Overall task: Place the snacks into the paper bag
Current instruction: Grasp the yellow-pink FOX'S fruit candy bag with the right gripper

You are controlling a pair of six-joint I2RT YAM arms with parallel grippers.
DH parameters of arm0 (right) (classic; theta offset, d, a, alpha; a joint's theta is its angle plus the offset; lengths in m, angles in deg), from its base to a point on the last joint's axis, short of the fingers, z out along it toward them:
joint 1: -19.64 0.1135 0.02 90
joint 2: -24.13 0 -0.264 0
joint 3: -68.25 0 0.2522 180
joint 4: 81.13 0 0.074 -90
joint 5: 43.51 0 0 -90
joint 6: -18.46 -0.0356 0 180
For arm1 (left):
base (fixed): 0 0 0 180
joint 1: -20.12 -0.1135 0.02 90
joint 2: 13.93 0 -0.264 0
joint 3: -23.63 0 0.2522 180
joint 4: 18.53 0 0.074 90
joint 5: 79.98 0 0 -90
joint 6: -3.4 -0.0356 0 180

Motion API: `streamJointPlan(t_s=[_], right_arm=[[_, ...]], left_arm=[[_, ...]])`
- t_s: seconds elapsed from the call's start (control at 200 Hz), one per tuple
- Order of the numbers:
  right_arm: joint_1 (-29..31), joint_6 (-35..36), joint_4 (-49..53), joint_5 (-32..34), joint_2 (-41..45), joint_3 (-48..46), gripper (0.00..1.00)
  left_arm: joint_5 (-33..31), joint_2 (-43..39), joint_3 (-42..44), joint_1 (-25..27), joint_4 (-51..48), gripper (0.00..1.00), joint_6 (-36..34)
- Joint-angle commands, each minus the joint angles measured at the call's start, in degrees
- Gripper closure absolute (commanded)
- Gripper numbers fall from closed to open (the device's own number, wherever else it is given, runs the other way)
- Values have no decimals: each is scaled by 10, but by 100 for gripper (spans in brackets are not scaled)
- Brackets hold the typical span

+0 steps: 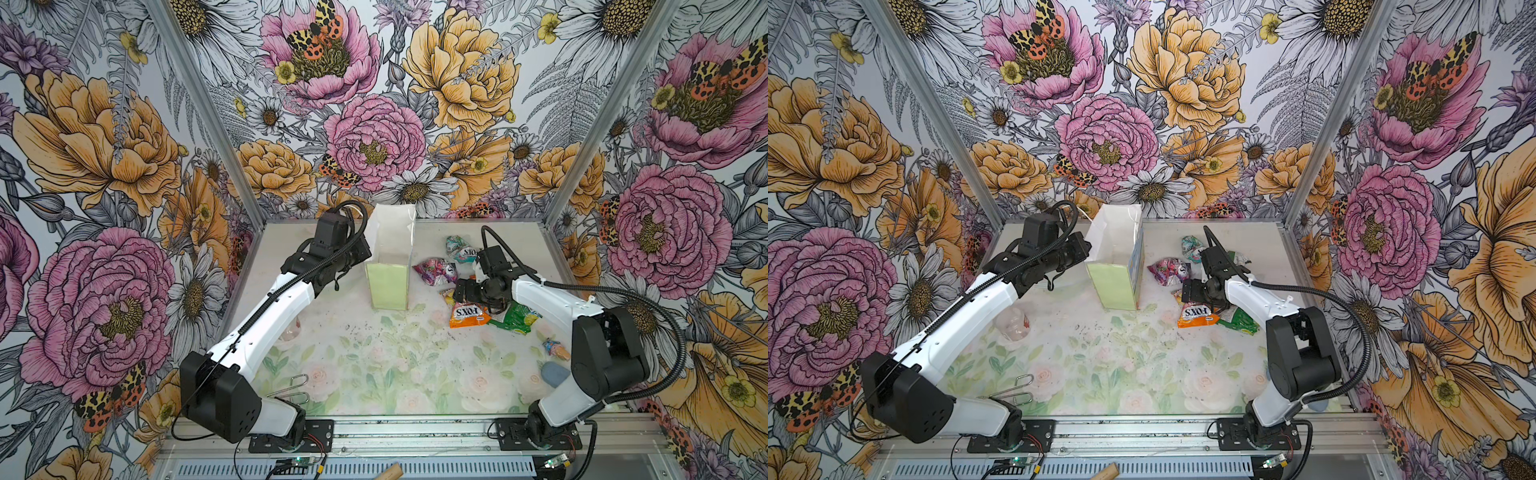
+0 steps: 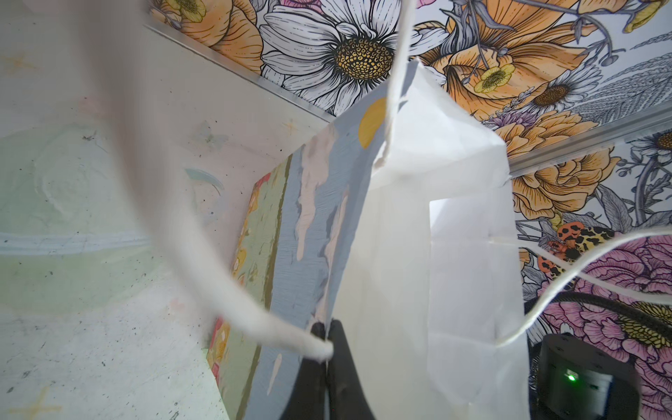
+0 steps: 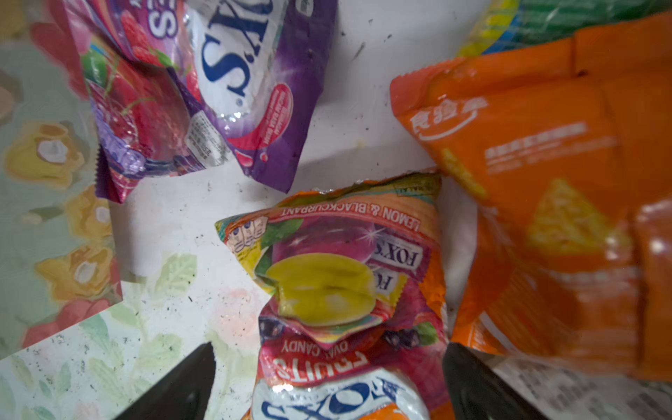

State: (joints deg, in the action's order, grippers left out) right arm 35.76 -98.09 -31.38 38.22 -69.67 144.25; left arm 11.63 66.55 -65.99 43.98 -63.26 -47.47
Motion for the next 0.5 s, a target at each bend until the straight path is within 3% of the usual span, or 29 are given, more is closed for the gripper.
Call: streamJointPlan(t_s=[0.0, 0.4, 0.495], right_arm=[[8, -3, 0, 4, -26, 23, 0], [34, -3, 0, 61, -87, 32, 1], [35, -2, -1, 63, -93, 31, 8]], left_arm=[[-18, -3, -10, 5, 20, 100, 7], [-45, -2, 2, 21, 19, 100, 17], [-49, -2, 5, 23, 19, 100, 19]])
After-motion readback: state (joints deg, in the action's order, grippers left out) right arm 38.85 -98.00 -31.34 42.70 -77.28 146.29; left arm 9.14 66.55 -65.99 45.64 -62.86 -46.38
